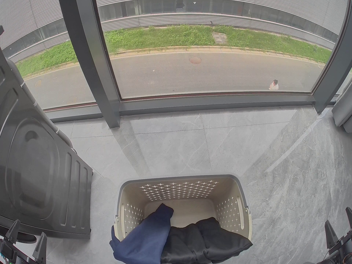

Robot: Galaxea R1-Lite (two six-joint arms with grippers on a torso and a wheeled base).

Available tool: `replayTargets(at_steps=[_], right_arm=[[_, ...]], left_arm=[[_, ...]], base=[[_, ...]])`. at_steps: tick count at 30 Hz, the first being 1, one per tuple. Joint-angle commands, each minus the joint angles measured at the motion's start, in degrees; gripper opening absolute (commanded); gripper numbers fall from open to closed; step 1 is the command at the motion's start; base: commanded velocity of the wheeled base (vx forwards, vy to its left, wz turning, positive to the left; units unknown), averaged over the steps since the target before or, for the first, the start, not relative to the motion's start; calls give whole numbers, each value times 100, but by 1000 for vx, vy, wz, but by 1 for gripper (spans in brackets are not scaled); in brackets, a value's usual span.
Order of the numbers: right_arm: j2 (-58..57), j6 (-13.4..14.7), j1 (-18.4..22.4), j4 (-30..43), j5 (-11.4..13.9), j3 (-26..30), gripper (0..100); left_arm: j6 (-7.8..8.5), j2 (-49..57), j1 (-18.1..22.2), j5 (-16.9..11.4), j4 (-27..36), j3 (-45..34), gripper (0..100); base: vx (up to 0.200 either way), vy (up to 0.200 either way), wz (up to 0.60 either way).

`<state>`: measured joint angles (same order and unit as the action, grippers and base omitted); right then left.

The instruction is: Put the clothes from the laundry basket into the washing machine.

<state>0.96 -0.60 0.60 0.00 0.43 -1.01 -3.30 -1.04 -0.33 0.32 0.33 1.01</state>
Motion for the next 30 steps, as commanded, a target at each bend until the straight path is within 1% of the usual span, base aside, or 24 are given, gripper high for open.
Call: replayTargets(at_steps=[1, 8, 14, 23, 30], right_arm=[[-96, -2, 2, 0, 1, 101, 100], [-96, -2, 2, 0, 1, 101, 100], [-96, -2, -7, 0, 1, 101, 100], [-96, -2, -7, 0, 1, 101, 100], [-96, -2, -7, 0, 1, 101, 100]], left_arm=[[-4, 104, -2, 3, 2, -92, 100], [-4, 104, -2, 3, 2, -92, 100], [-4, 104, -2, 3, 2, -92, 100], [-4, 104, -2, 3, 2, -92, 100], [-4, 104, -2, 3, -7, -92, 100]], base=[[0, 0, 0], [0, 0, 0], [200, 0, 0], [0, 0, 0], [200, 0, 0]])
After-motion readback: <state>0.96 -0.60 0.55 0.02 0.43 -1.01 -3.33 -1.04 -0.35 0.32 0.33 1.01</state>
